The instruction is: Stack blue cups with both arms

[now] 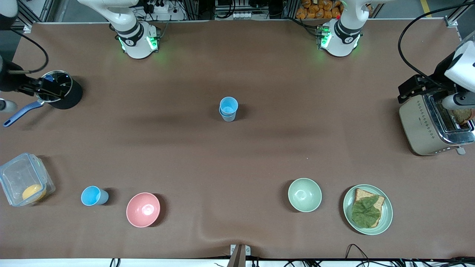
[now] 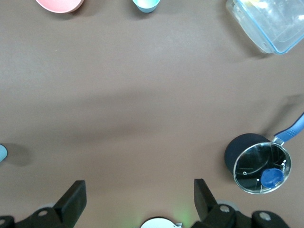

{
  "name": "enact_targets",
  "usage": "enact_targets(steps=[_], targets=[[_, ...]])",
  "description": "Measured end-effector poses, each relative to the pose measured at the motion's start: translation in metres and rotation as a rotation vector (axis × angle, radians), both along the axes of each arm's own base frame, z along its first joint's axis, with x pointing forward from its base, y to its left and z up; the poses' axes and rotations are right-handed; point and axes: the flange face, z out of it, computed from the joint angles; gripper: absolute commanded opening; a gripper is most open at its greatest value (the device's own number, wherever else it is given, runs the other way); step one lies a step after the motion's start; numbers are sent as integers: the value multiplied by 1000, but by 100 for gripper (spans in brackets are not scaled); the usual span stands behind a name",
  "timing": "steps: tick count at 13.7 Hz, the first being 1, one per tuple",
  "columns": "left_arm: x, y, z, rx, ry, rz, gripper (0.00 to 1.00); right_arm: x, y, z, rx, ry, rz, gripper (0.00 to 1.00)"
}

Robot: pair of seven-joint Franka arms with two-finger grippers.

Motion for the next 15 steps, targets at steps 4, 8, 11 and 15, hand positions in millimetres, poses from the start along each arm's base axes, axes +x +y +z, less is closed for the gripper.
enact_targets(steps=[4, 8, 11, 15], targets=[[-5, -5, 1, -26, 23, -4, 100, -4, 1, 27, 10, -28, -2, 100], [-6, -4, 0, -30, 36, -1, 100, -4, 9, 29, 64, -36, 4, 100], [-6, -2, 0, -30, 38, 1, 100, -3, 12, 29, 67, -36, 11, 100], [-6, -1, 1, -30, 37, 7, 100, -4, 12, 29, 67, -36, 16, 100]])
